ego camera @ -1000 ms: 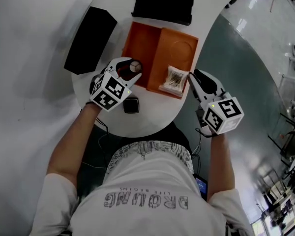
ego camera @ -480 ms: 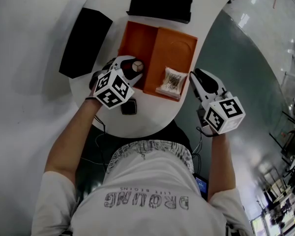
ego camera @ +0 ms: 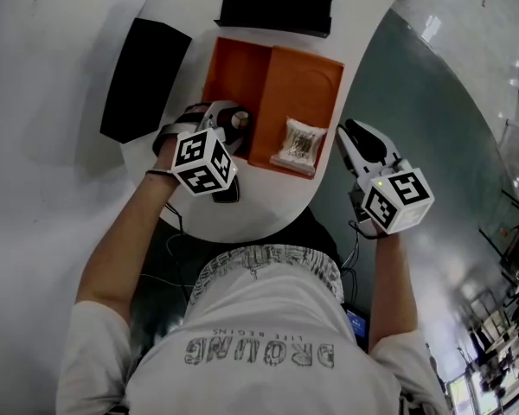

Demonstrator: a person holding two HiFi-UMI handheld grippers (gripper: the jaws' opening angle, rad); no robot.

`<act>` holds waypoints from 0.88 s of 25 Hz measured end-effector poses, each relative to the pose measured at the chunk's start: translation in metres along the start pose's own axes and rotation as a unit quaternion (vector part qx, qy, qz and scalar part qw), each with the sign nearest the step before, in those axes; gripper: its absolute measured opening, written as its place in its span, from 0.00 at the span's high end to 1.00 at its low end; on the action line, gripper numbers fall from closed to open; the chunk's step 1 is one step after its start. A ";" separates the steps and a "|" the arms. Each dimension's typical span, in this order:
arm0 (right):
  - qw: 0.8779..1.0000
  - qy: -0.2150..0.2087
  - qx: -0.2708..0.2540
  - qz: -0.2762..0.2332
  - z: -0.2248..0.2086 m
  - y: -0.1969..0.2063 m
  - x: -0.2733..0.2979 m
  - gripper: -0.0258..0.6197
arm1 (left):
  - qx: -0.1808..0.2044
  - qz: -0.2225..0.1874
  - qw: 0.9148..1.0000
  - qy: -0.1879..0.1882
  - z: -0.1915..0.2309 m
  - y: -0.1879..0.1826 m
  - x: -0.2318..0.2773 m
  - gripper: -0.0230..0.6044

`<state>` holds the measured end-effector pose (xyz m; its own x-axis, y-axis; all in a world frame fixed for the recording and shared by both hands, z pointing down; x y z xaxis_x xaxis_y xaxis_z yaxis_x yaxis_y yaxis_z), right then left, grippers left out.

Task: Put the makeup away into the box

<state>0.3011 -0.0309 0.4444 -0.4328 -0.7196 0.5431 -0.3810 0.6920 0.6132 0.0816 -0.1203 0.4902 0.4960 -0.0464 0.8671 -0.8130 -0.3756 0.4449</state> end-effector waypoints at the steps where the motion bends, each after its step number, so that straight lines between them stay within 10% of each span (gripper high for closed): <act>1: 1.000 -0.001 0.001 0.001 0.000 0.000 0.001 0.82 | 0.013 0.004 1.000 0.003 0.000 -0.003 0.001 0.60; 10: 1.000 0.000 0.000 0.007 -0.007 -0.002 0.002 0.82 | 0.097 0.025 0.993 0.062 -0.006 -0.008 0.020 0.60; 22: 1.000 0.002 0.005 0.013 -0.010 -0.002 0.002 0.82 | 0.066 0.014 0.988 0.141 -0.004 -0.010 0.030 0.59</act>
<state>0.3093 -0.0341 0.4500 -0.4398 -0.7021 0.5601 -0.3777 0.7104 0.5939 0.1031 -0.1143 0.5131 0.3550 0.1938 0.9145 -0.7693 -0.4952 0.4036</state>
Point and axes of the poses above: the fingertips, and each gripper's own axes: x forward along the fingers, z to its left, y out of its underside, the point moved 6 cm from there along -x, backward along the fingers, and after that the axes turned 13 degrees about x, right-handed, at the moved point
